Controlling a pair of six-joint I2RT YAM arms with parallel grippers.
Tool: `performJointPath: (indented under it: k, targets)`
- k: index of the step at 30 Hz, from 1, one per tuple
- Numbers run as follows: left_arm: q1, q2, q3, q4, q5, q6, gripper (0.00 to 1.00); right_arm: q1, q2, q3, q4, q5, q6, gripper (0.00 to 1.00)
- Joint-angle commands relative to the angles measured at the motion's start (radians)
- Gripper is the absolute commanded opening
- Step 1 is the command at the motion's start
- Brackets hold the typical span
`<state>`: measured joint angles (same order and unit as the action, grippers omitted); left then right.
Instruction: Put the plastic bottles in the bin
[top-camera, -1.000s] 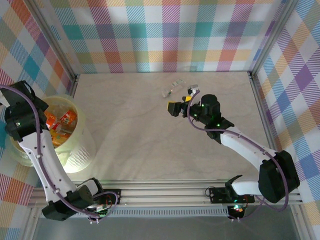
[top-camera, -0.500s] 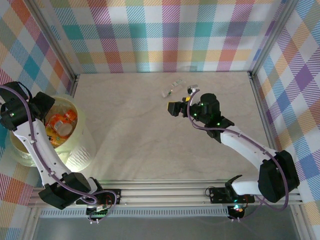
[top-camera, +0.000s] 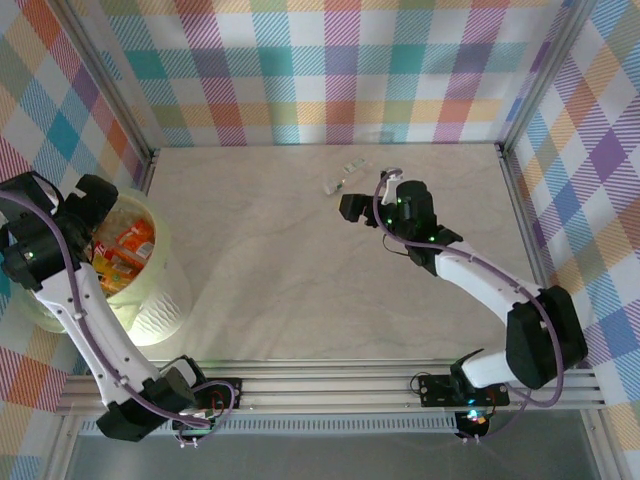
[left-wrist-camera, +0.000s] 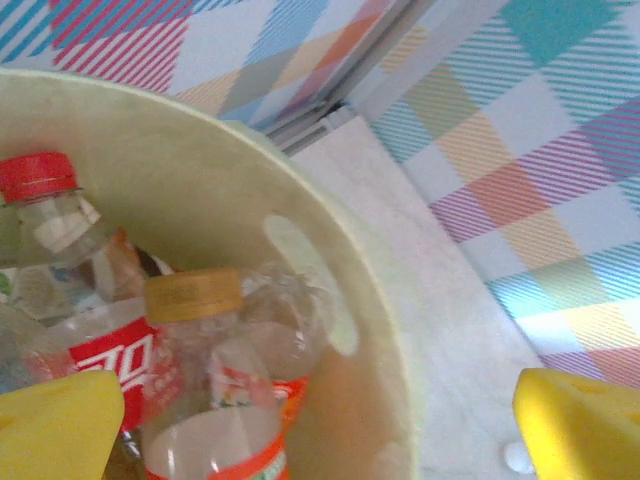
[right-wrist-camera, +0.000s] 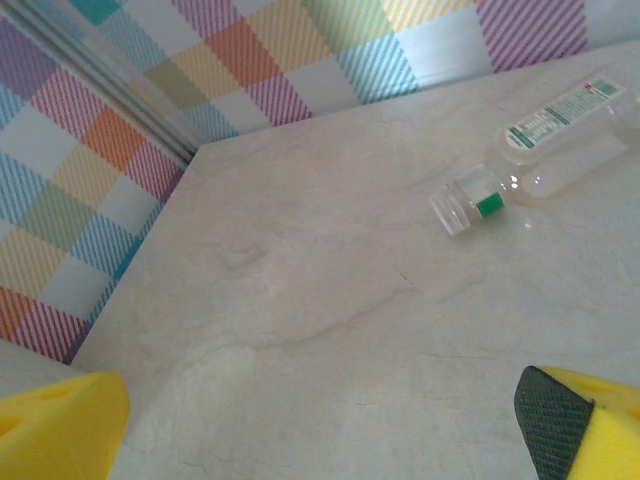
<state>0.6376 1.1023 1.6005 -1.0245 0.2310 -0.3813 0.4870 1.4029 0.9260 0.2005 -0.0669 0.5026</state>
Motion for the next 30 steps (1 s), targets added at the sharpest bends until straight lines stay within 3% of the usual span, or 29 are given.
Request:
performJointPath:
  k: [1, 7, 14, 22, 30]
  targets:
    - [-0.021, -0.035, -0.01, 0.058, 0.106, -0.025, 1.0, -0.02, 0.028, 0.03, 0.013, 0.013, 0.076, 1.0]
    - [-0.133, -0.093, -0.08, 0.264, 0.283, -0.1, 1.0, -0.072, 0.106, 0.062, 0.001, 0.029, 0.194, 1.0]
    - [-0.421, -0.163, -0.304, 0.619, 0.319, -0.249, 1.0, -0.104, 0.243, 0.17, -0.06, 0.009, 0.217, 1.0]
    - [-0.759, -0.105, -0.411, 0.836, 0.252, -0.226, 1.0, -0.103, 0.45, 0.401, -0.205, -0.022, 0.151, 1.0]
    - [-1.003, 0.094, -0.401, 0.916, 0.153, -0.172, 1.0, -0.104, 0.654, 0.628, -0.33, 0.108, 0.193, 1.0]
